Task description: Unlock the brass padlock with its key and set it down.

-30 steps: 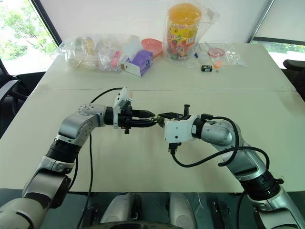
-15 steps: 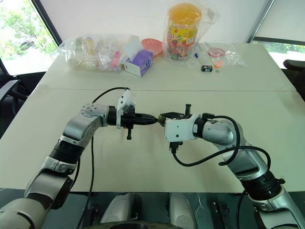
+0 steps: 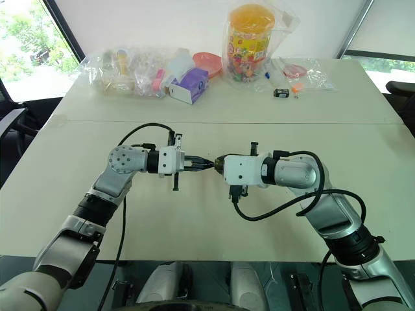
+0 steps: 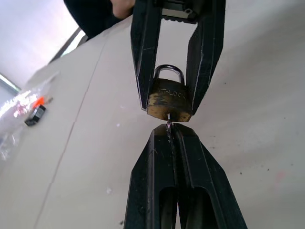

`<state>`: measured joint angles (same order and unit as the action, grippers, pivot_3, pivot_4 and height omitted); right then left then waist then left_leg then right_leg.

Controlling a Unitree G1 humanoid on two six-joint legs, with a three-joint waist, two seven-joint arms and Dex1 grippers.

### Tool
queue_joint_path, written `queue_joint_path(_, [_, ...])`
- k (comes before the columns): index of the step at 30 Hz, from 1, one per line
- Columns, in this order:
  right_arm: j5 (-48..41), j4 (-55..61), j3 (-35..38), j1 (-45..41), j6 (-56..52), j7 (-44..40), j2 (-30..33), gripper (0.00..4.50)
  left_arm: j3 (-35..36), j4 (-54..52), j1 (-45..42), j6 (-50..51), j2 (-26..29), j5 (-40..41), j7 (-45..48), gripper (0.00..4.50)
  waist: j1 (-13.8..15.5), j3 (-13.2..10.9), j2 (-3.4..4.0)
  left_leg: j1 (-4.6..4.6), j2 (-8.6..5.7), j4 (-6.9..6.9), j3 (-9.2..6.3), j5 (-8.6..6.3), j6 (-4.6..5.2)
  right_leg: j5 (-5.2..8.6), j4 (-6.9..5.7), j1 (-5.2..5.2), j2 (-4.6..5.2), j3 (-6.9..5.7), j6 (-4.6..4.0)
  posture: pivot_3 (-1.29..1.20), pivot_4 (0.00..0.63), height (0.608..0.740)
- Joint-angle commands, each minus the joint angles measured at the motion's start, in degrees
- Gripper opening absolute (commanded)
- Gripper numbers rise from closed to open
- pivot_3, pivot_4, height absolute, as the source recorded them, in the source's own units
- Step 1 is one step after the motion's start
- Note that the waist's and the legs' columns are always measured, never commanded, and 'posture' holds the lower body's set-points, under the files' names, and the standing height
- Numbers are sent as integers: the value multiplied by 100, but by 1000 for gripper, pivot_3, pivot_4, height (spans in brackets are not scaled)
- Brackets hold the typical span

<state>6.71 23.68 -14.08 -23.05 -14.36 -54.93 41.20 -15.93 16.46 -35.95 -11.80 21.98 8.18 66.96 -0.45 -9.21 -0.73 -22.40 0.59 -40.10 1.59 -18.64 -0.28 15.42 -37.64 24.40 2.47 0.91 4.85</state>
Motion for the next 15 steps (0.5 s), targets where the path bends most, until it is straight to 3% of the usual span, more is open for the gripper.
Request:
queue_joint_path(1, [25, 116, -81, -33, 374, -32, 46, 688, 178, -1037, 85, 2173, 217, 1273, 426, 21, -22, 0, 0, 0, 1, 0, -1, 0, 0, 0, 0, 0, -1, 0, 0, 0, 150, 735])
queue_joint_path(5, [60, 89, -52, 15, 508, 11, 94, 688, 387, -1670, 72, 4110, 389, 2253, 434, 21, -41, 0, 0, 2, 8, 1, -3, 0, 0, 0, -6, 2, -5, 1, 0, 0, 150, 735])
queue_joint_path(8, [71, 107, -41, 36, 535, 23, 104, 688, 543, -1645, -69, 4851, 338, 2445, 158, 883, -8, 0, 0, 4, 7, -3, -3, 0, -1, 0, -12, 1, -5, 1, 0, 0, 150, 735])
queue_joint_path(12, [105, 142, -35, 20, 520, 28, 79, 688, 514, -1491, -105, 5091, 273, 2380, 12, 2778, -12, 0, 0, 3, -1, -4, -2, 0, -1, 0, -11, 0, 2, 1, 0, 0, 150, 735])
queue_joint_path(15, [133, 136, -44, -15, 520, 38, 61, 688, 490, -1351, -111, 5087, 121, 2276, -183, 2778, -15, 0, 0, 3, 1, -3, -3, 1, -1, 0, -11, 1, 0, 1, 0, 0, 150, 735])
